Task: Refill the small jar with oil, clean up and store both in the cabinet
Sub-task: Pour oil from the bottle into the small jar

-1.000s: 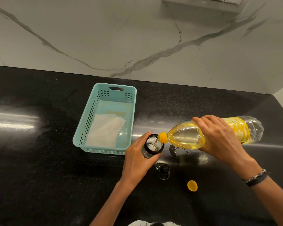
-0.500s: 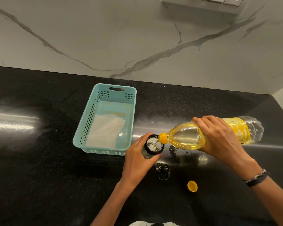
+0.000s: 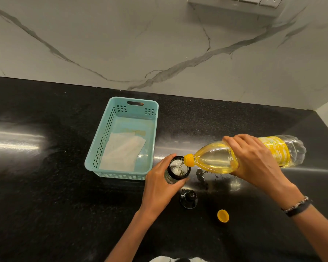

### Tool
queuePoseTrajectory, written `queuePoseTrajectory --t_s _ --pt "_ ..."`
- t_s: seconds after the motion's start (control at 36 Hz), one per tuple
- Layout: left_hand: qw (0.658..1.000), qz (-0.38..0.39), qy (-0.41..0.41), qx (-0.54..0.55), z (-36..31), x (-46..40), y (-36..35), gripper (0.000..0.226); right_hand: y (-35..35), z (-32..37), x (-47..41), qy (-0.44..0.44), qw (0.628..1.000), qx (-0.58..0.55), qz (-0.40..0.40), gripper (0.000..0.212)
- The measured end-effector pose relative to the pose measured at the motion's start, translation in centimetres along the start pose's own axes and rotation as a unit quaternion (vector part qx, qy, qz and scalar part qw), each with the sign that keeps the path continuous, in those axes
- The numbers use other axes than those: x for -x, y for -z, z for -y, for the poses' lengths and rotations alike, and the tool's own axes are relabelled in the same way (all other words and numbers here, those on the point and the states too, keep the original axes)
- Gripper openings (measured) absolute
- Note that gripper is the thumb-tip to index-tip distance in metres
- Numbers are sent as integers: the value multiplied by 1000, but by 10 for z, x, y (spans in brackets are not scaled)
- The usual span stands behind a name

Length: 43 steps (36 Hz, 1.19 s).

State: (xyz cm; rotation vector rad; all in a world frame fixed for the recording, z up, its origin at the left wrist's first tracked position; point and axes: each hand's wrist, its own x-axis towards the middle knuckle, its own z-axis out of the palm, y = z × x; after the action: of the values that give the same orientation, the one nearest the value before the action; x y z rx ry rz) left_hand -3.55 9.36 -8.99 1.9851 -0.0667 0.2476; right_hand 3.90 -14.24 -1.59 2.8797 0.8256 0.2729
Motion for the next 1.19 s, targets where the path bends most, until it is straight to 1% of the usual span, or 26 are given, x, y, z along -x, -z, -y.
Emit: queuePoseTrajectory --t_s 0.22,0.72,1.0,1.19 --pt "1000 0 0 -2 0 0 0 60 -2 0 0 1 1000 -2 -2 84" --pt "1000 2 4 -1 -1 0 1 58 -1 0 0 0 1000 -1 -3 86" --pt "1000 2 19 -13 2 1 0 61 -1 0 1 -1 1000 1 -4 84" --pt "1000 4 24 -18 1 1 0 62 -1 0 2 -2 1000 3 2 87"
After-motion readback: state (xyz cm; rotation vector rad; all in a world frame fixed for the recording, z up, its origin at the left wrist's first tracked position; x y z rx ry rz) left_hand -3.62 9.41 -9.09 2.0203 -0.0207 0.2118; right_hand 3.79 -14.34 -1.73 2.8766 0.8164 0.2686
